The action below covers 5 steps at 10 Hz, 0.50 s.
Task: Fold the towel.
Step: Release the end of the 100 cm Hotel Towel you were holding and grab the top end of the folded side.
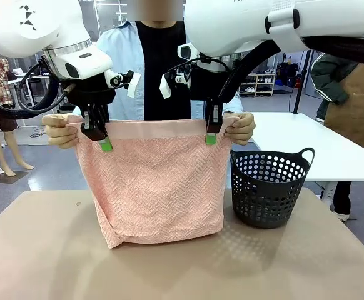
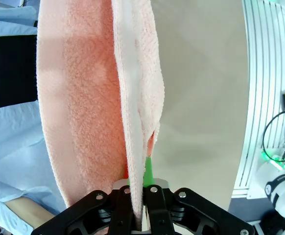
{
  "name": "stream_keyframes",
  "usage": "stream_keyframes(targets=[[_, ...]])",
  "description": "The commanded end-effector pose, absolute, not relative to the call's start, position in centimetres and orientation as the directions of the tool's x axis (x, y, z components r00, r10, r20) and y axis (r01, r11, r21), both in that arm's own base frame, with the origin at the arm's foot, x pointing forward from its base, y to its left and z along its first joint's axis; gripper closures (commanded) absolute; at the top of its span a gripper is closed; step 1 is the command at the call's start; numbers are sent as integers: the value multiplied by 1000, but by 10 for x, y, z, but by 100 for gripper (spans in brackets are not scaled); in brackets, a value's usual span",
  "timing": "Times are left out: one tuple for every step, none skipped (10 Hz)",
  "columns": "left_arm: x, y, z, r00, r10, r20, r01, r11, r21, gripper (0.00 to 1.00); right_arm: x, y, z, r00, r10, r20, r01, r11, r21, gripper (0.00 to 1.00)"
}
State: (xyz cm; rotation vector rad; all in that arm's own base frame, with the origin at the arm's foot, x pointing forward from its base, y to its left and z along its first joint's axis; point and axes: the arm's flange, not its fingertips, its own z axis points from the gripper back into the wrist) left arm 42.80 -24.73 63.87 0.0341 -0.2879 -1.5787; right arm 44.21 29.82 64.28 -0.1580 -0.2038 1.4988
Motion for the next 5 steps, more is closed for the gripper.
stream_keyframes(targets=[[428, -247, 639, -38, -987, 158, 979, -5, 205, 100, 441, 298, 643, 53, 998, 33, -971, 59, -230, 100], [428, -247, 639, -38, -987, 158, 979, -5, 205, 100, 441, 298, 643, 53, 998, 33, -971, 59, -230, 100], [428, -247, 639, -38, -987, 158, 979, -5, 205, 100, 441, 298, 643, 53, 998, 33, -971, 59, -230, 100], [428, -247, 639, -38, -987, 158, 979, -5, 205, 100, 441, 298, 643, 53, 998, 33, -971, 59, -230, 100], [428, -247, 639, -38, -987, 158, 979, -5, 205, 100, 441, 298, 643, 53, 998, 33, -971, 59, -230, 100]])
